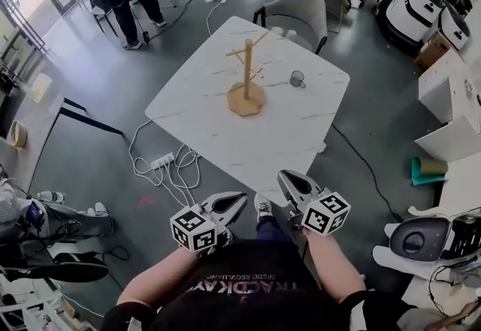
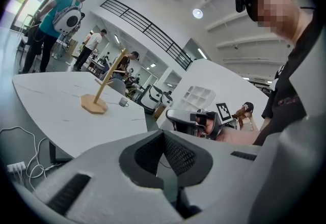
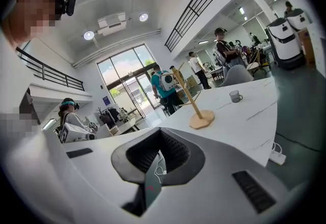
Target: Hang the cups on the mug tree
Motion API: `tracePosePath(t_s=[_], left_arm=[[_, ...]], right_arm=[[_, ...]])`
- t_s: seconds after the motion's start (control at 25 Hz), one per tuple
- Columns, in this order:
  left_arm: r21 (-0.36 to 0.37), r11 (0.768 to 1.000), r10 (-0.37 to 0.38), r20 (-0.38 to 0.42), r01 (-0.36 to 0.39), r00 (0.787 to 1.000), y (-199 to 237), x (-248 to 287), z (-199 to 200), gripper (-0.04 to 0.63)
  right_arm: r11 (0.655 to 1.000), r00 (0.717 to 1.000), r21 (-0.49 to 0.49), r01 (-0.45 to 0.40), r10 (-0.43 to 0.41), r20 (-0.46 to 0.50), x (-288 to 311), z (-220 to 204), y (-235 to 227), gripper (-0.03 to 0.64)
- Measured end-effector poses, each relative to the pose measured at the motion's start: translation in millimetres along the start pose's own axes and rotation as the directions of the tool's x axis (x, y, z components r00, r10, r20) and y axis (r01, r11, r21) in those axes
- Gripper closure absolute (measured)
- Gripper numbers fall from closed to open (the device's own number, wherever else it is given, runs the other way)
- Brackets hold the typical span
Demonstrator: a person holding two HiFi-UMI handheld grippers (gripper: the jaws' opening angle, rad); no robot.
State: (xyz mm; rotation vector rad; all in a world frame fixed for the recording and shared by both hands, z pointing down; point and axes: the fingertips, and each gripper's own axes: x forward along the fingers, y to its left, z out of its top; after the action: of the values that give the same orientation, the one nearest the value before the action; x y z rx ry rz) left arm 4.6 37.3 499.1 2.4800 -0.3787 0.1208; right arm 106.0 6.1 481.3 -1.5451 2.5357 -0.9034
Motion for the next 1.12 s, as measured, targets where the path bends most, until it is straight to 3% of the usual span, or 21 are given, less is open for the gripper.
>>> tracePosePath(t_s=[1.12], left_arm=[[-0.037,0.995,0.093,-0.056,-0.096,0.994,45,131,23,0.598]], right_arm=[[0.998,0.996,-0.002,0.061,-0.061,-0.059,75,71,-222,0.607]])
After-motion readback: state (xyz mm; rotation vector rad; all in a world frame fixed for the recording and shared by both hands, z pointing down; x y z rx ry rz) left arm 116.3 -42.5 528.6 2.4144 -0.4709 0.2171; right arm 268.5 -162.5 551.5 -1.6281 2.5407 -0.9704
